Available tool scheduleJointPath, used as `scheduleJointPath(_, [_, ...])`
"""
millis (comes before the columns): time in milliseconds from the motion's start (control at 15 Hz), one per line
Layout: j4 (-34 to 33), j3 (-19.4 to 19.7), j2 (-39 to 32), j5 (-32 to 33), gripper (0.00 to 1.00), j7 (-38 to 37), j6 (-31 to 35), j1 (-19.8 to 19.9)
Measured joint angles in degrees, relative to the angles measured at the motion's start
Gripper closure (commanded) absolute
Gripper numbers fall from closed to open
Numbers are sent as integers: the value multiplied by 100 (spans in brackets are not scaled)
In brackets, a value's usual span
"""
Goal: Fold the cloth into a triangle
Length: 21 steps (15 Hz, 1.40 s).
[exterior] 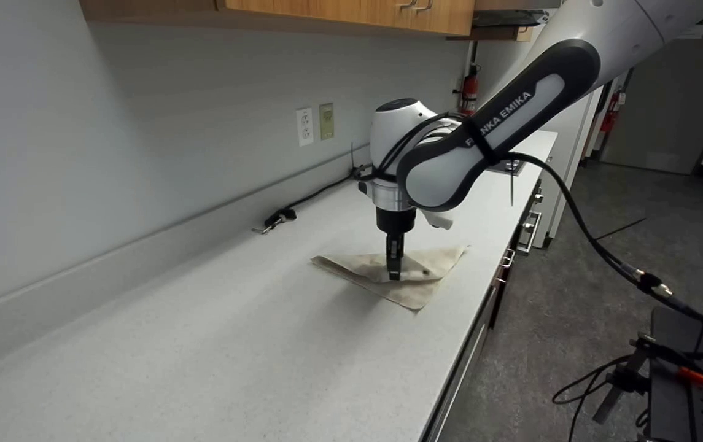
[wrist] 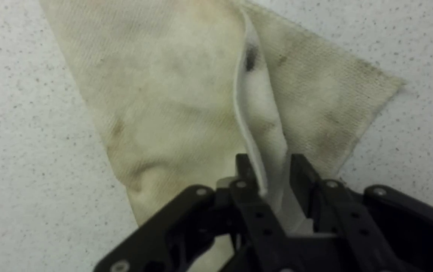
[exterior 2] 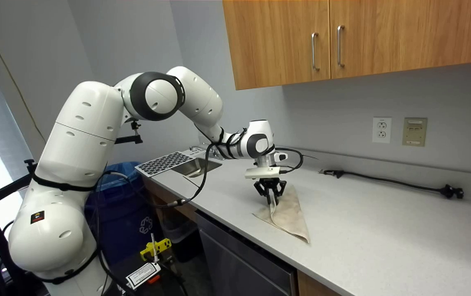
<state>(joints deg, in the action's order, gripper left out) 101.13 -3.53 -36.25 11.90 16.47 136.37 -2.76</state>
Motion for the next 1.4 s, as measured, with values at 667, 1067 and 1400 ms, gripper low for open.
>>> scheduleJointPath(667, [115,-4,34,0,4,2,-1,0])
scheduleJointPath(1067, [231,-107,55,-137,0,119,-71,6])
scheduleJointPath(1400, [385,-262,150,-213,0,138,-444,6])
